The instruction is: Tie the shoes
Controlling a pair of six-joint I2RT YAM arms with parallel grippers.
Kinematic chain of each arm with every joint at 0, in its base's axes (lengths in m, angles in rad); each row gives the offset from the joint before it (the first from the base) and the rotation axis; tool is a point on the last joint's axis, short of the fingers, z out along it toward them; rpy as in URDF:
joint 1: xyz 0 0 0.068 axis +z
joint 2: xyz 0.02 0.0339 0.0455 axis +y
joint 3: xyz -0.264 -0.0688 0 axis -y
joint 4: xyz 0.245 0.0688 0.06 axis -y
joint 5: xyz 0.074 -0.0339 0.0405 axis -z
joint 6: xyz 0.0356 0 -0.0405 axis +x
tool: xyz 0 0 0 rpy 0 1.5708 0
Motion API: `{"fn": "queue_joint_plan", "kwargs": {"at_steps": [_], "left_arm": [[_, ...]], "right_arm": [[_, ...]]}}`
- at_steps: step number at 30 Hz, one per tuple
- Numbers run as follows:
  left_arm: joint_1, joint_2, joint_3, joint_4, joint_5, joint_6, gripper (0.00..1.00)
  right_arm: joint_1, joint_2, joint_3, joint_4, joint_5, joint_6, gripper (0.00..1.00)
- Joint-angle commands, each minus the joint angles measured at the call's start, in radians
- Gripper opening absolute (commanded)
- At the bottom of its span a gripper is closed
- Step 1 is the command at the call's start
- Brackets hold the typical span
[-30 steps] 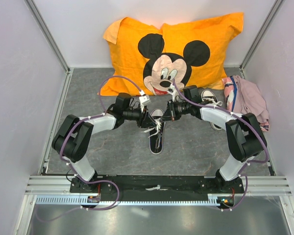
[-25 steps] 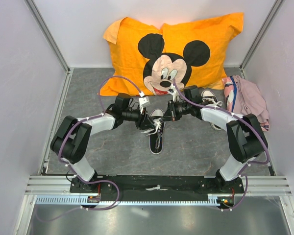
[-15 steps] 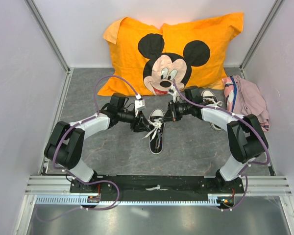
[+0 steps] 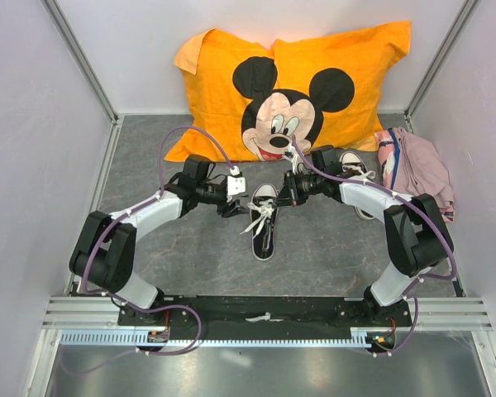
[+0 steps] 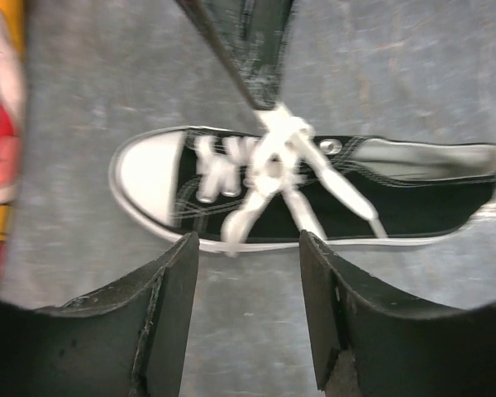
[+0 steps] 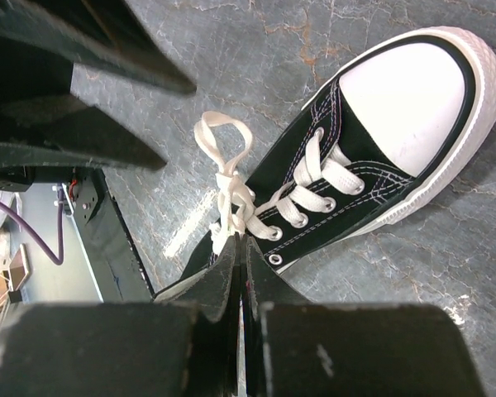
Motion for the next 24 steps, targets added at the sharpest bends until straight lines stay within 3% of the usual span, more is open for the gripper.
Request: {"fn": "queue_joint_plan", "kwargs": {"at_steps": [1, 16, 20, 24], "left_arm": [[-0.009, -0.009, 0.009, 0.116, -0.074, 0.145, 0.60], [-0.136, 0.103, 0.073, 0.022, -0.152, 0.285, 0.56], [-0.137, 0.134, 0.096, 0.004, -0.175, 0.284, 0.45], [-0.137, 0.137, 0.096, -0.018, -0.195, 0.311, 0.44]], "right_arm": [[-0.002, -0.042, -0.003, -0.005, -0.004, -0.026, 0.00], [-0.004, -0.039, 0.008, -0.019, 0.007, -0.036, 0.00], [-0.004, -0.039, 0.013, -0.037, 0.014, -0.049, 0.00], [-0.007, -0.040, 0.014, -0.056, 0.016, -0.061, 0.00]]}}
